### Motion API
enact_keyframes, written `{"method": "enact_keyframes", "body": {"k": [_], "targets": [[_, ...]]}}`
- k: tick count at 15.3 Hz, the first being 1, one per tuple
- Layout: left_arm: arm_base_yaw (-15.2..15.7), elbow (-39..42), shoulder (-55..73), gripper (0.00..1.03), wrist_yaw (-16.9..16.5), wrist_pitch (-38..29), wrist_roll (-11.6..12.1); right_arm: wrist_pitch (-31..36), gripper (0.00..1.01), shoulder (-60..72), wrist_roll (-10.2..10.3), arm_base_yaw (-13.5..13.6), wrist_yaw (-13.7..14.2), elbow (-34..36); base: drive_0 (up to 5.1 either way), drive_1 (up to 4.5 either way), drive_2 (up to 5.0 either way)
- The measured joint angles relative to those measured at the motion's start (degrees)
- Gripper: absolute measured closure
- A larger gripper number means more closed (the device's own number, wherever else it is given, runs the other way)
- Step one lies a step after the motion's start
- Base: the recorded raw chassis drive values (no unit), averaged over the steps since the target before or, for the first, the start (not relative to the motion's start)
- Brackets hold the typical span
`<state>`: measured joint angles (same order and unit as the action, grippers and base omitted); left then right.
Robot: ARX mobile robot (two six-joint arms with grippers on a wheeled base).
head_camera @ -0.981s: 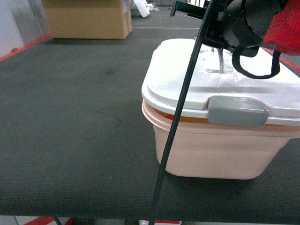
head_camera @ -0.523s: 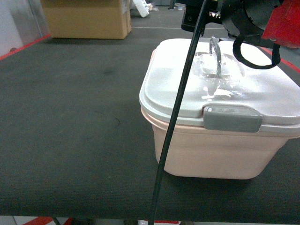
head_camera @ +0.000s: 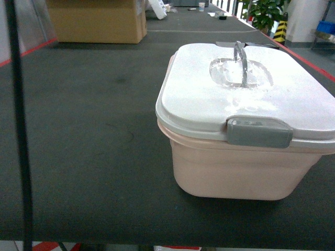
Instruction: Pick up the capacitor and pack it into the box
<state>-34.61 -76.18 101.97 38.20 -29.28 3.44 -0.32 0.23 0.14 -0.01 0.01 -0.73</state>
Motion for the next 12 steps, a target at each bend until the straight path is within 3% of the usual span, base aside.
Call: {"method": "enact_keyframes", "body": {"k": [2, 4, 6, 8, 12], "targets": [[3.19, 12.72, -9.07, 0.05, -1.33, -9.68, 4.79, 0.0, 0.03, 0.0, 0.0, 0.0, 0.02, 0.0, 0.0, 0.0, 0.0], [6.38, 24.28, -19.58, 0.05, -0.85, -15.34, 7.63, 0.0, 0.03, 0.0, 0.0, 0.0, 0.0, 0.0, 0.0, 0.0, 0.0], [8.83, 33.97, -26.29, 0.05, -0.02, -17.94, 9.07, 0.0, 0.03, 0.0, 0.0, 0.0, 0.0, 0.0, 0.0, 0.0, 0.0], [10.25, 40.65, -32.68, 0.05, 0.87, -18.86, 8.98, 0.0, 0.03, 0.0, 0.0, 0.0, 0.02, 0.0, 0.0, 0.0, 0.0], [10.25, 40.59, -32.61, 0.05, 0.48, -18.53, 8.85, 0.0, 0.03, 0.0, 0.0, 0.0, 0.0, 0.0, 0.0, 0.0, 0.0]]}}
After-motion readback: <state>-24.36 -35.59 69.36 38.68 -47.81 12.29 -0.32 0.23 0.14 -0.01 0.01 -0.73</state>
